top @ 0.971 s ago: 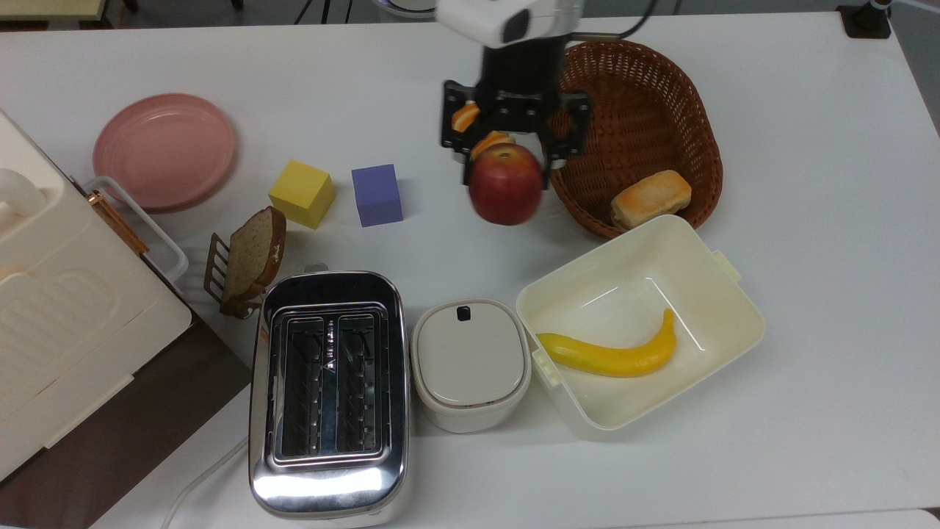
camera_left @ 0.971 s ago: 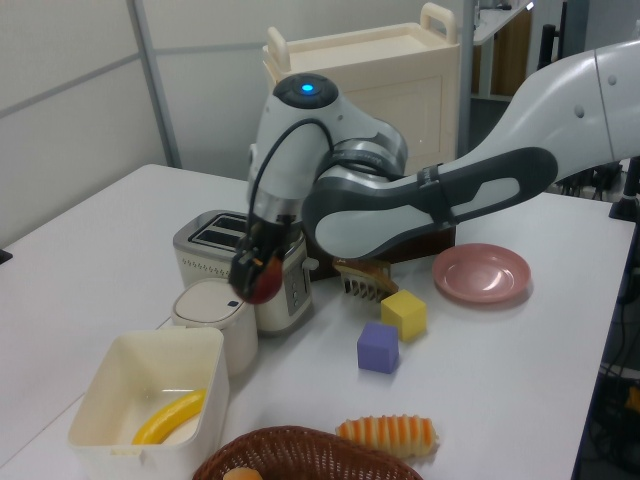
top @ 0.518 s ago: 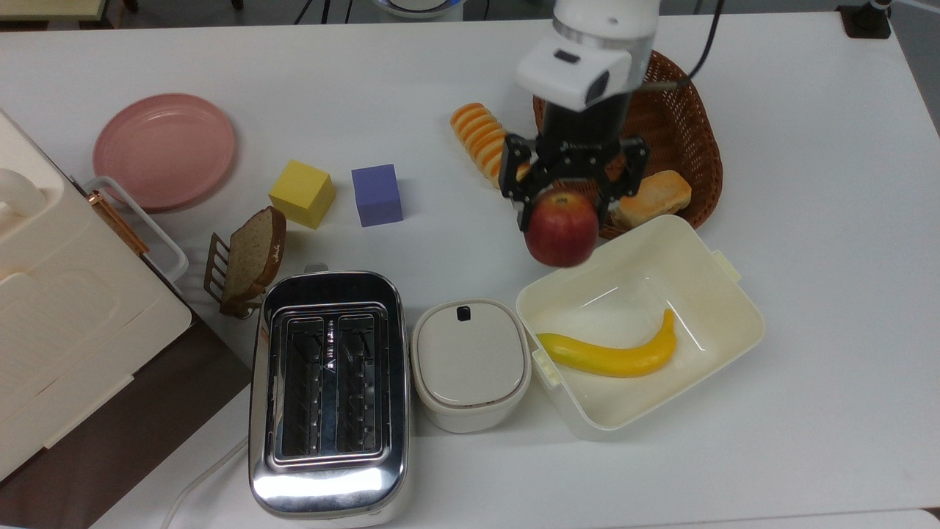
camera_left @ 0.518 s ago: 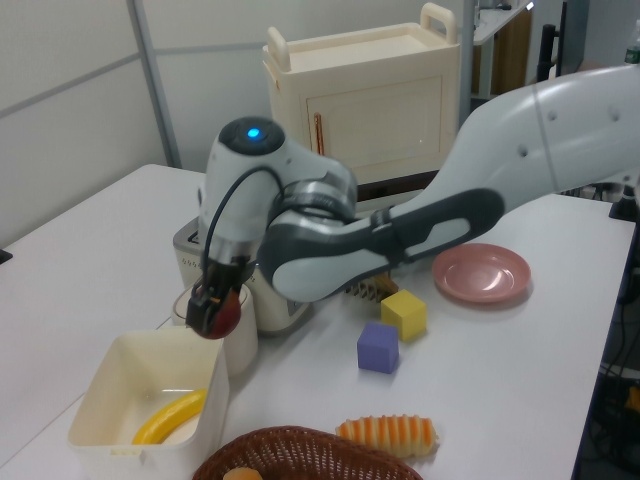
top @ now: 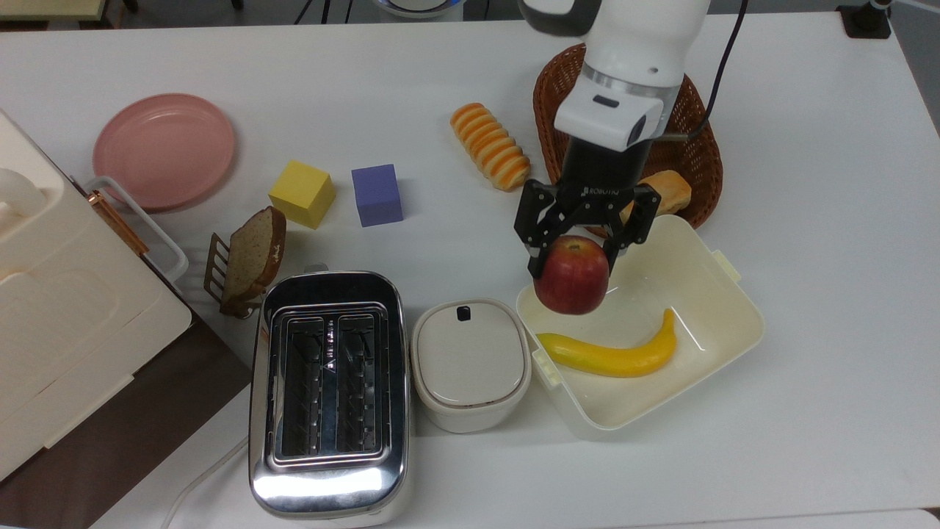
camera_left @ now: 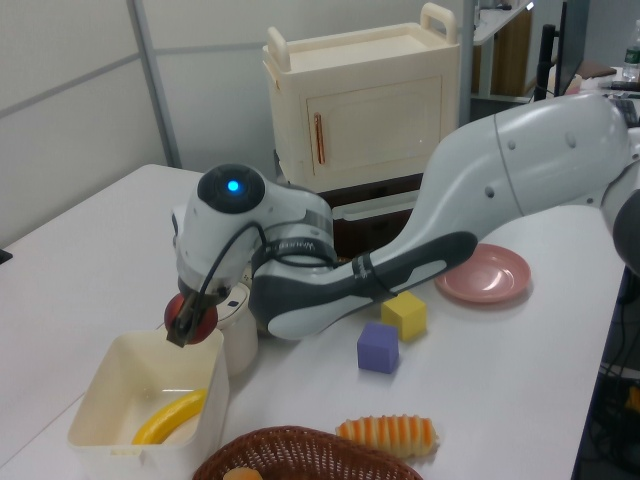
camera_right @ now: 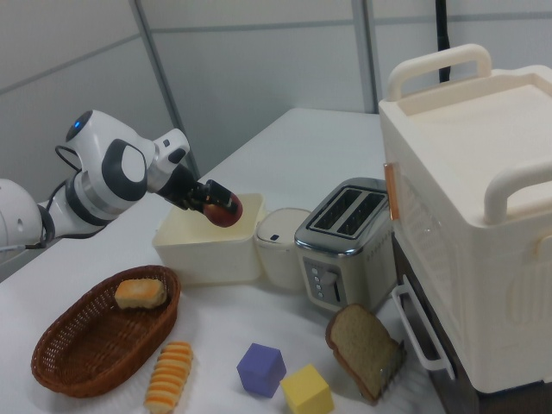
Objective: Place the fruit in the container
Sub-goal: 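Lower the apple into the container beside the banana and open the gripper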
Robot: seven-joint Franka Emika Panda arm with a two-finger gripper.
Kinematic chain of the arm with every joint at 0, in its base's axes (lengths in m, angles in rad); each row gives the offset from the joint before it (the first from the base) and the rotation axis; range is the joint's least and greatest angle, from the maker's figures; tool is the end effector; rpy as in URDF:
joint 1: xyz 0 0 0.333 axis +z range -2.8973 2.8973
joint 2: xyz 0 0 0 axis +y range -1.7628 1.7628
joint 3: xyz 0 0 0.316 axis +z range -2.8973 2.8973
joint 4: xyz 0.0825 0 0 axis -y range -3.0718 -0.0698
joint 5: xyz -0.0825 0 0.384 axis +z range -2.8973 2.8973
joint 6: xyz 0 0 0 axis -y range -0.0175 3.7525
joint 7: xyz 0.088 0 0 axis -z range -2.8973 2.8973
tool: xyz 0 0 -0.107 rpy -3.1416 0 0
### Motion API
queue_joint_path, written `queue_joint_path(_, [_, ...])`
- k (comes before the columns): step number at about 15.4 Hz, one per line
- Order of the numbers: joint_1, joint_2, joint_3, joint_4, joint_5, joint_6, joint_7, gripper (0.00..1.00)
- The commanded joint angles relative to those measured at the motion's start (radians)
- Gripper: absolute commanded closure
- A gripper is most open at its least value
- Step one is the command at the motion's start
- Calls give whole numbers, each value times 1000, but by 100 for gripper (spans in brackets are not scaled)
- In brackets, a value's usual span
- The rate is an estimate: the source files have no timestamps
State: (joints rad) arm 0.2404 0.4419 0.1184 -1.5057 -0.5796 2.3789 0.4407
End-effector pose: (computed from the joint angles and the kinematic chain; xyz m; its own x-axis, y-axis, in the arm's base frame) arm 0.6830 0.2345 0.4614 0.8233 0.2727 0.4978 0.1441 -0.9487 0.2814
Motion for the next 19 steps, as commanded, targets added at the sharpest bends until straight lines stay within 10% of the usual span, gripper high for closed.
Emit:
queue_joint_path(1, [19, 27, -3, 9, -34, 51, 26, 79])
queue_joint_path(12, [31, 57, 20, -19, -32, 52, 33, 74])
queue_joint_path(16, [30, 57, 20, -17, -42, 51, 30, 1])
queue_joint_path(19, [30, 57, 20, -22, -43, 51, 30, 4])
